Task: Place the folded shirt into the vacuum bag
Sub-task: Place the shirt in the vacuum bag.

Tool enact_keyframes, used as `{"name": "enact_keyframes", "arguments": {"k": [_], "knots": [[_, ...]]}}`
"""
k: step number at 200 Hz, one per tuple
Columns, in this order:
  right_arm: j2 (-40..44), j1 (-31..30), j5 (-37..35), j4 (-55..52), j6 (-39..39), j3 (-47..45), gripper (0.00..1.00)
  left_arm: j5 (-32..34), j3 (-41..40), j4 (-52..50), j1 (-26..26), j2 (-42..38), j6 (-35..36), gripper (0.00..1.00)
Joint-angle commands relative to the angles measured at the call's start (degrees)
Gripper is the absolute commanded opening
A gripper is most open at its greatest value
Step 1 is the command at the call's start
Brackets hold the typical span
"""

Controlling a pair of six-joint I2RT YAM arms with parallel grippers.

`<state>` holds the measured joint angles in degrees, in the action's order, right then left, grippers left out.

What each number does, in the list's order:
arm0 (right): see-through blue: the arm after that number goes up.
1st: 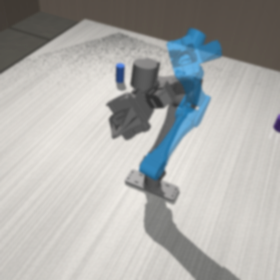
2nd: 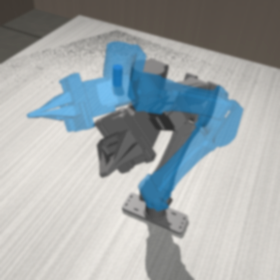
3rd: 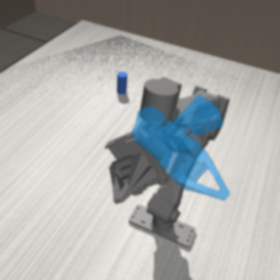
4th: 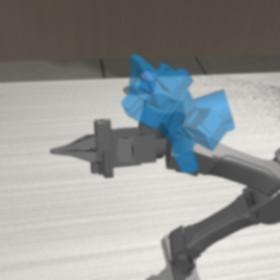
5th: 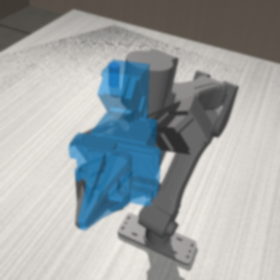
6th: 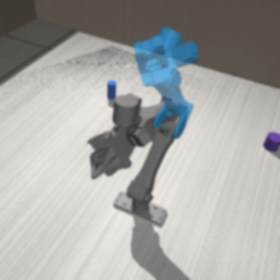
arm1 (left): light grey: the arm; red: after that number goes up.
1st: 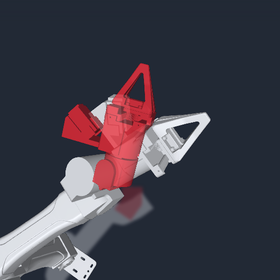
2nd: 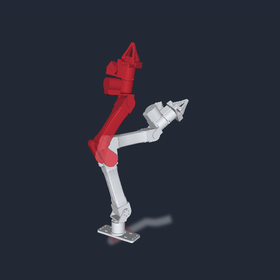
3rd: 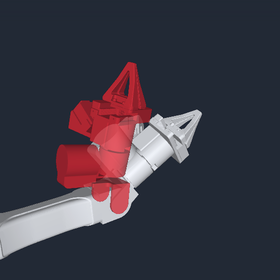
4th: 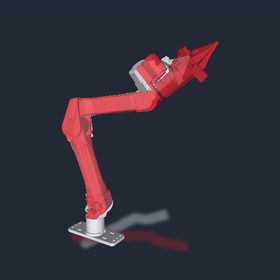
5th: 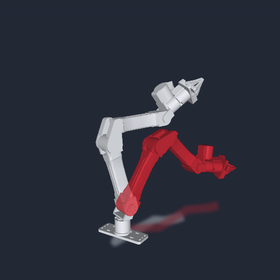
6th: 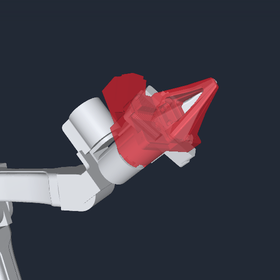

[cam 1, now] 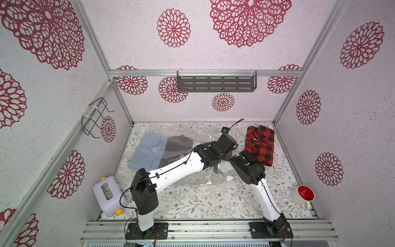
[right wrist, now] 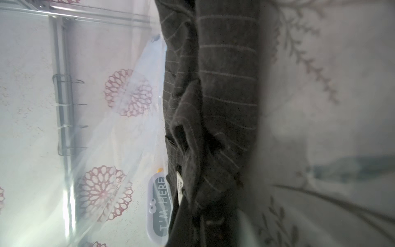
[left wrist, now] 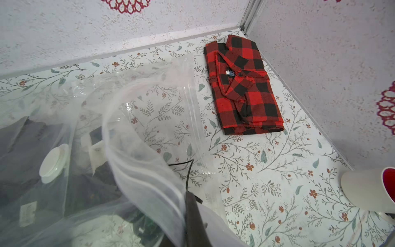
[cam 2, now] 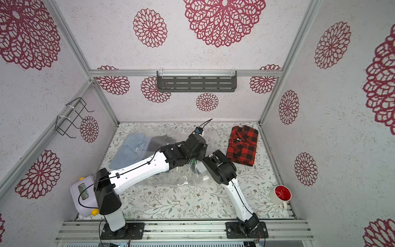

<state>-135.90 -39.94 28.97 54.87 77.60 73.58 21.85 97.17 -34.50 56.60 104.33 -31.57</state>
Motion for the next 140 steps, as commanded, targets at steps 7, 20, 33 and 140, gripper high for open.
{"name": "enact_keyframes", "arguments": {"k": [7, 20, 33, 140], "knots": [[5.6, -0.2, 1.4, -6.0, -6.6, -3.0, 0.26, 1.0, -2.2, 4.5, -1.0, -1.0, -1.2, 0.00], [9.6, 0.9, 0.8, -8.1, -9.4, -7.0, 0.36, 1.5, -3.1, 5.1, -2.1, -1.3, -1.1, 0.00], [13.3, 2.1, 0.9, -7.6, -10.6, -11.6, 0.43, 1.0, -3.6, 5.6, -3.3, -1.6, -1.1, 0.00], [50.7, 14.3, 0.3, -13.5, -19.4, -44.5, 0.68, -0.5, -3.8, 5.8, -5.2, -0.3, -0.4, 0.00]]}}
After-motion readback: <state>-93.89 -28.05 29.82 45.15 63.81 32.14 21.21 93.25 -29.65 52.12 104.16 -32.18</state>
